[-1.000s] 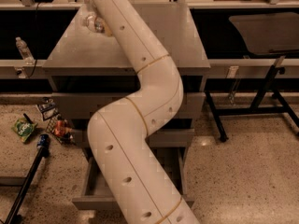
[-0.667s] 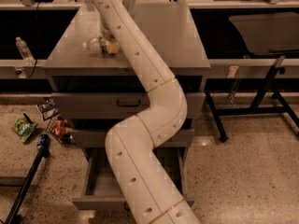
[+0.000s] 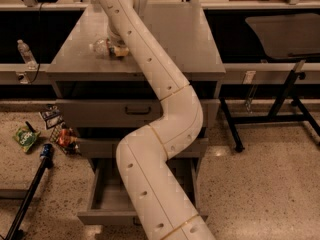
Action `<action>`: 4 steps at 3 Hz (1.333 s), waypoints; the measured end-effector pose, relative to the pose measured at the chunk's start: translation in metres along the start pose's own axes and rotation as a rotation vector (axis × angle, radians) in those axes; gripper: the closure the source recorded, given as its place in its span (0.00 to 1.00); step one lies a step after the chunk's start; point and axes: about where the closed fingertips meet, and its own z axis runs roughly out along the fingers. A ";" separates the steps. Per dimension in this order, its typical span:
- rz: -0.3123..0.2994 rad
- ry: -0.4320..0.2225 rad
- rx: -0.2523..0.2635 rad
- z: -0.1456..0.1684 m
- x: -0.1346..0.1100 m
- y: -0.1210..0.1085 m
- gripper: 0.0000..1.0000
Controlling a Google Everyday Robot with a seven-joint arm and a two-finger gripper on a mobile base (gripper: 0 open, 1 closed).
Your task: Place water bottle into bottom drawer
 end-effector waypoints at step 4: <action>-0.003 0.003 0.009 -0.004 0.000 -0.002 0.98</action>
Offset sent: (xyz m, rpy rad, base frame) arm -0.1519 -0.0667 0.1650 -0.0402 -0.3532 -0.0263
